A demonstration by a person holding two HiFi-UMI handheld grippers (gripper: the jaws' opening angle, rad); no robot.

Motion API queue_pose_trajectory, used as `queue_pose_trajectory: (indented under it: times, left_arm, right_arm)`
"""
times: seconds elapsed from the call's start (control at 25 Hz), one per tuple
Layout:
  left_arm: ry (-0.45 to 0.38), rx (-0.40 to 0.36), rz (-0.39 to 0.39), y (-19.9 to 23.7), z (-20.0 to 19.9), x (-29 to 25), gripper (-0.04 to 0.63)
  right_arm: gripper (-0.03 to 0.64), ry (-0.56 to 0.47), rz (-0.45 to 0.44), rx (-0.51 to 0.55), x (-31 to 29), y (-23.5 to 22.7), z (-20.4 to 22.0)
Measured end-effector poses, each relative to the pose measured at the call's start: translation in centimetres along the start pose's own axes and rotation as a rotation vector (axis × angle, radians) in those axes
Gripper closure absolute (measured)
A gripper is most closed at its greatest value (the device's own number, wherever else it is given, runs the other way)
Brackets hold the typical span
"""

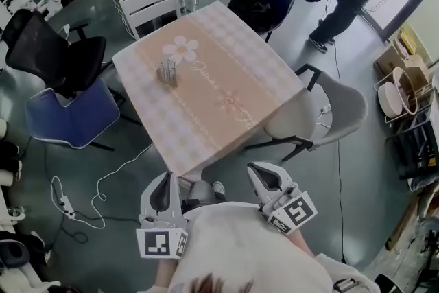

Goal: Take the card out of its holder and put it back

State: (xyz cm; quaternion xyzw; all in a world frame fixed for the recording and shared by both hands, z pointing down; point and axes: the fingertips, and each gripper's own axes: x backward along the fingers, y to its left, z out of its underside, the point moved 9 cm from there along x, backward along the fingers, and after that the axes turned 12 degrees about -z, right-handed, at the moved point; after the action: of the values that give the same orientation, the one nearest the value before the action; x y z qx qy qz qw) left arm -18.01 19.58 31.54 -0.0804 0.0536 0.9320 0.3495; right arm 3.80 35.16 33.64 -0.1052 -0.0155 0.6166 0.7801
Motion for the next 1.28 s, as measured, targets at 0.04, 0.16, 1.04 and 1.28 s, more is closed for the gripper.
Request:
queue_pose_trajectory:
  times: [0.04, 0.16, 1.04, 1.28]
  left_arm:
    - [0.002, -0.001, -0.004, 0.0, 0.0, -0.2, 0.595]
    - [0.001, -0.001, -0.009, -0.3, -0.3, -0.8, 0.595]
    - [0.015, 0.009, 0.026, 4.2, -3.4, -11.7, 0.595]
    - [0.041, 0.018, 0.033, 6.0, -3.5, -14.4, 0.595]
  right_arm:
    - [0.620, 0.000, -0.003, -0.002, 0.0, -0.2, 0.0]
    - [0.620, 0.002, -0.009, -0.004, -0.2, -0.8, -0.1]
    - [0.620, 0.017, 0.009, -0.018, -9.1, -7.2, -3.5]
    - [0.618, 0.039, -0.010, -0.026, -12.5, -8.7, -4.0]
